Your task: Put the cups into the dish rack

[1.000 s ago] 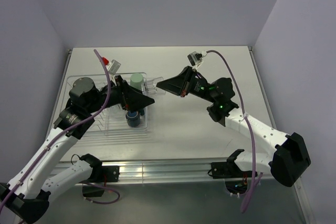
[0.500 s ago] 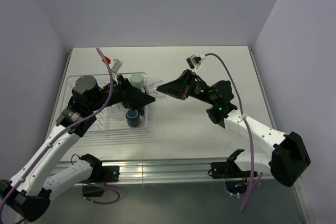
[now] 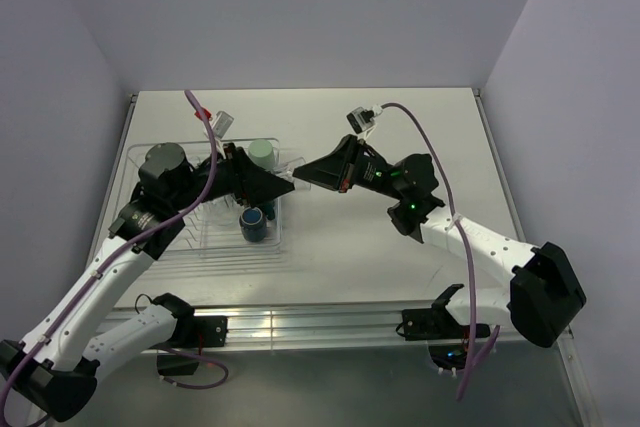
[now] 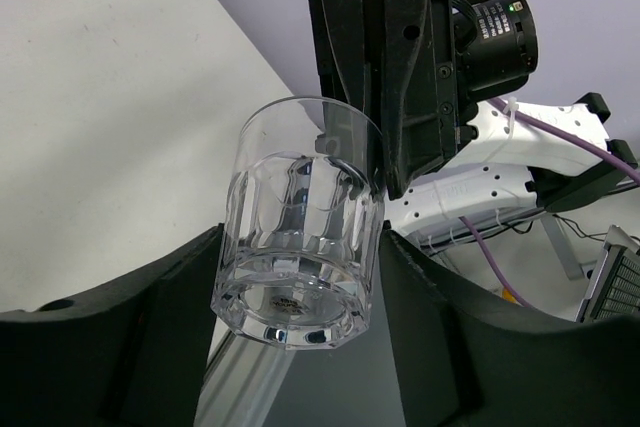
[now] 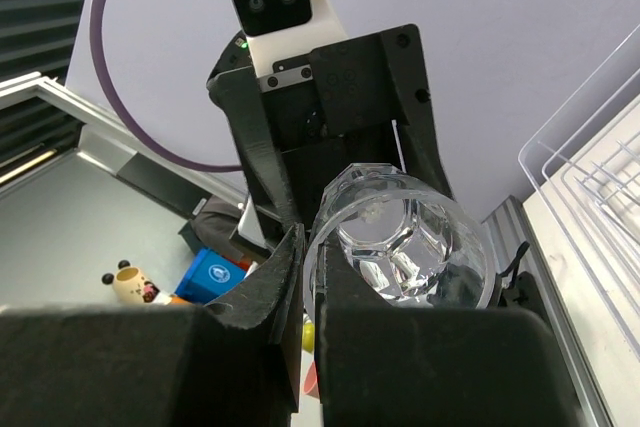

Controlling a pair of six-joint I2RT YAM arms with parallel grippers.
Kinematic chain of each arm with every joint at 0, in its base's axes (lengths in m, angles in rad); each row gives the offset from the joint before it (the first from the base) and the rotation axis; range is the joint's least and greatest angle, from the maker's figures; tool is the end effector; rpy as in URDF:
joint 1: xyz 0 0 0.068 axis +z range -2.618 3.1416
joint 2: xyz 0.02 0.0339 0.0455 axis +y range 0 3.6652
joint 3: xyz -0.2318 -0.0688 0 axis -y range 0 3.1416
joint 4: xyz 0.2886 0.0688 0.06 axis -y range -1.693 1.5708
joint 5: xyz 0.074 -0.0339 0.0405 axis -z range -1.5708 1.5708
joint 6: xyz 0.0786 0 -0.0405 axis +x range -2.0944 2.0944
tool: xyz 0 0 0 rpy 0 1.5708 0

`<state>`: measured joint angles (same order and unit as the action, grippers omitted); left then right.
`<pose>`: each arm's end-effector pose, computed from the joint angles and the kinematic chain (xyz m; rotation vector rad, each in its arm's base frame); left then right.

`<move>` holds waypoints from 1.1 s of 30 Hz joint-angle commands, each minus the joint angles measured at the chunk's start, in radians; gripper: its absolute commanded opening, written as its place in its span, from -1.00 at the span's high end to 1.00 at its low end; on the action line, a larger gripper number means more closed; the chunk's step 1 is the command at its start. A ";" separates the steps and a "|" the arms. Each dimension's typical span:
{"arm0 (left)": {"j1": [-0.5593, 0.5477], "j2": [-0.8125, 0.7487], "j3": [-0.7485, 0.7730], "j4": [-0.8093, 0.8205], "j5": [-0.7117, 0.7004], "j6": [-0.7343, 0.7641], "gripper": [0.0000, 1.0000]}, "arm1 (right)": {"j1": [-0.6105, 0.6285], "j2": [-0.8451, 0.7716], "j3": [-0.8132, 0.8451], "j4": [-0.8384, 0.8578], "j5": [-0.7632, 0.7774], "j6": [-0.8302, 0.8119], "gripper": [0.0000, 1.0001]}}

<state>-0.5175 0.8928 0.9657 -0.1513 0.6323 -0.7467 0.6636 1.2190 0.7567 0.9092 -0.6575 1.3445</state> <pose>0.2334 -0.1863 0.3641 0.3308 1.8272 -1.4399 0.2446 0.2522 0.3150 -0.2384 1.5154 2.0543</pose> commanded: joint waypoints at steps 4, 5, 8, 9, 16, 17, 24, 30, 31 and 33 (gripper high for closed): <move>0.011 -0.014 -0.021 0.047 0.027 0.001 0.03 | 0.008 0.016 0.001 0.092 -0.014 0.005 1.00; 0.011 -0.014 -0.022 0.047 0.027 0.001 0.10 | 0.008 0.023 0.003 0.094 -0.016 0.007 1.00; 0.017 -0.012 -0.024 0.047 0.030 0.003 0.38 | 0.010 0.031 0.003 0.103 -0.022 0.010 1.00; 0.019 -0.011 -0.024 0.048 0.033 0.001 0.53 | 0.010 0.034 0.001 0.103 -0.022 0.010 1.00; 0.023 -0.009 0.004 0.016 0.021 0.010 1.00 | 0.010 0.004 0.001 0.006 0.007 -0.053 0.64; 0.024 -0.009 0.010 0.006 0.021 0.015 1.00 | 0.010 -0.006 0.004 -0.030 0.019 -0.073 0.54; 0.033 -0.026 0.065 -0.070 -0.011 0.033 1.00 | 0.018 -0.087 0.035 -0.280 0.133 -0.209 0.17; 0.043 -0.035 0.100 -0.139 -0.036 0.055 1.00 | 0.018 -0.133 0.036 -0.406 0.197 -0.258 0.13; 0.047 -0.038 0.119 -0.158 -0.043 0.067 1.00 | 0.018 -0.148 0.039 -0.461 0.225 -0.274 0.12; 0.050 -0.041 0.140 -0.229 -0.071 0.081 1.00 | 0.018 -0.167 0.047 -0.519 0.260 -0.294 0.11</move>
<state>-0.4767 0.8902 1.0271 -0.3435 0.5907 -0.7017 0.6785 1.0904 0.7616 0.5209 -0.4816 1.1194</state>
